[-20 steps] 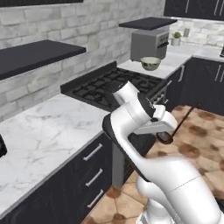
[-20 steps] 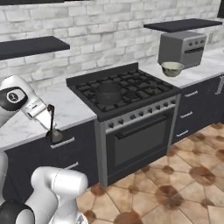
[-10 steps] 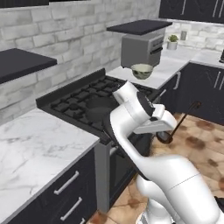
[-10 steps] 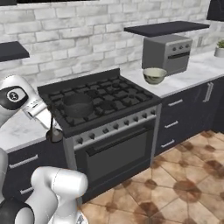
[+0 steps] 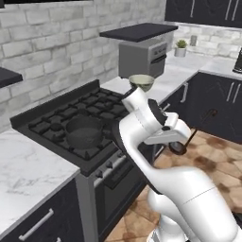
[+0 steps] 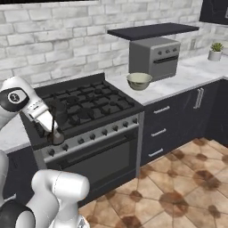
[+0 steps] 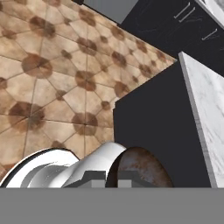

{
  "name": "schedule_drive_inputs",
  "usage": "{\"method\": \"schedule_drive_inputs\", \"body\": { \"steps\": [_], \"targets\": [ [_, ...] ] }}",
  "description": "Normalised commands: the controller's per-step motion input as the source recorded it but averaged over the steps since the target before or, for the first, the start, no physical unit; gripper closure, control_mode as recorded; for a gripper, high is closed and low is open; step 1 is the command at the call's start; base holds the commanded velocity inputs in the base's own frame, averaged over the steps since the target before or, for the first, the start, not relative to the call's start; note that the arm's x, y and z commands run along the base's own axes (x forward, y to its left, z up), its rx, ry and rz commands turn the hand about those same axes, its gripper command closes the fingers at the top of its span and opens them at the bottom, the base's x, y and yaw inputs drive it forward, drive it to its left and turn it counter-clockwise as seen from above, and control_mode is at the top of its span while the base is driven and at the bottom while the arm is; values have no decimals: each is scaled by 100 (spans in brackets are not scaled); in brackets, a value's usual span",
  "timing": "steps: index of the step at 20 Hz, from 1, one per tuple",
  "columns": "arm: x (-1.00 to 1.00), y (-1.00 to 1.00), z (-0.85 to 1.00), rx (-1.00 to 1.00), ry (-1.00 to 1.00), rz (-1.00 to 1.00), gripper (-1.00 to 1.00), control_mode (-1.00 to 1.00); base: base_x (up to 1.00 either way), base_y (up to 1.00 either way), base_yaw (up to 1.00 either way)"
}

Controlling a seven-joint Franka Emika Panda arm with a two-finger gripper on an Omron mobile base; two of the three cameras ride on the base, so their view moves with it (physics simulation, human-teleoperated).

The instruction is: Open the cabinet and move the ladle to the pot. Then close the cabinet.

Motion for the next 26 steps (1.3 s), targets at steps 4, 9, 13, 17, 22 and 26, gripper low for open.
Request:
{"method": "schedule_drive_inputs", "body": {
  "steps": [4, 9, 13, 17, 22, 26],
  "targets": [
    [0, 0, 0, 0, 0, 0, 100, 100, 0, -74, 9],
    [0, 0, 0, 0, 0, 0, 100, 100, 0, -64, 13],
    [0, 0, 0, 0, 0, 0, 100, 100, 7, -39, 21],
    [0, 0, 0, 0, 0, 0, 100, 100, 0, -26, 30],
    [0, 0, 0, 0, 0, 0, 100, 100, 0, -35, 32],
    [0, 0, 0, 0, 0, 0, 100, 100, 1, -46, 29]
  ]
}}
